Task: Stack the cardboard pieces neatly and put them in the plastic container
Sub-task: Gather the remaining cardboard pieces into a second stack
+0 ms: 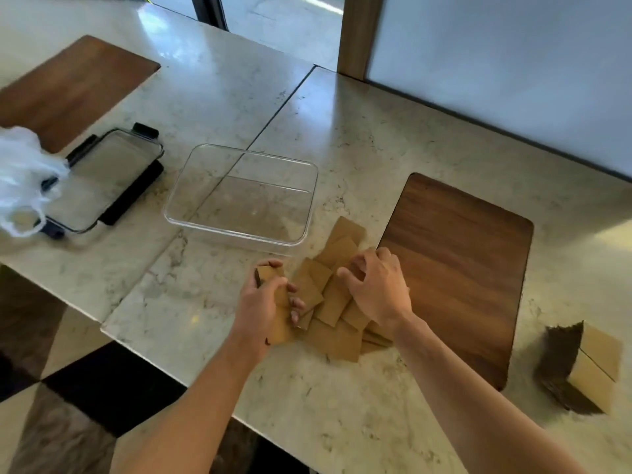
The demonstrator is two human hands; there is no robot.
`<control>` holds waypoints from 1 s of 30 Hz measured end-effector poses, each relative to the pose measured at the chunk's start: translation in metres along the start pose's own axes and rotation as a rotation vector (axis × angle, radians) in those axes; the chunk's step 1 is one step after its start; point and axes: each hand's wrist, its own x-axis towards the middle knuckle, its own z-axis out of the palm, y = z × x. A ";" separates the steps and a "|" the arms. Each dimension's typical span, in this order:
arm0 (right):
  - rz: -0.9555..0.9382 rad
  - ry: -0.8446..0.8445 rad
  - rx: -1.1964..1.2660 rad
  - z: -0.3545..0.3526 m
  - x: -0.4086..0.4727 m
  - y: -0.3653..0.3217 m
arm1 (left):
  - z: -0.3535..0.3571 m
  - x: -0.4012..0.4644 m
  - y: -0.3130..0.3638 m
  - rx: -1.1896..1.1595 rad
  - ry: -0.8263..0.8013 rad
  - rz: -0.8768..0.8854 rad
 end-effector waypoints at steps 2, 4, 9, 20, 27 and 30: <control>0.002 -0.022 -0.154 0.004 -0.013 -0.002 | -0.006 -0.011 -0.005 -0.022 0.026 0.018; 0.002 -0.059 -0.236 0.006 -0.023 -0.002 | -0.010 -0.018 -0.011 -0.026 0.044 0.026; 0.066 0.032 0.108 -0.008 -0.031 0.011 | -0.025 -0.036 -0.020 -0.053 0.032 0.022; 0.623 0.047 1.262 0.000 -0.092 -0.024 | -0.011 -0.051 -0.032 0.057 -0.119 0.015; 0.239 -0.275 0.649 0.041 -0.111 -0.063 | -0.044 -0.038 -0.016 -0.031 -0.026 -0.111; 0.254 0.096 0.308 0.052 -0.092 -0.067 | -0.075 -0.031 -0.009 -0.280 -0.107 -0.095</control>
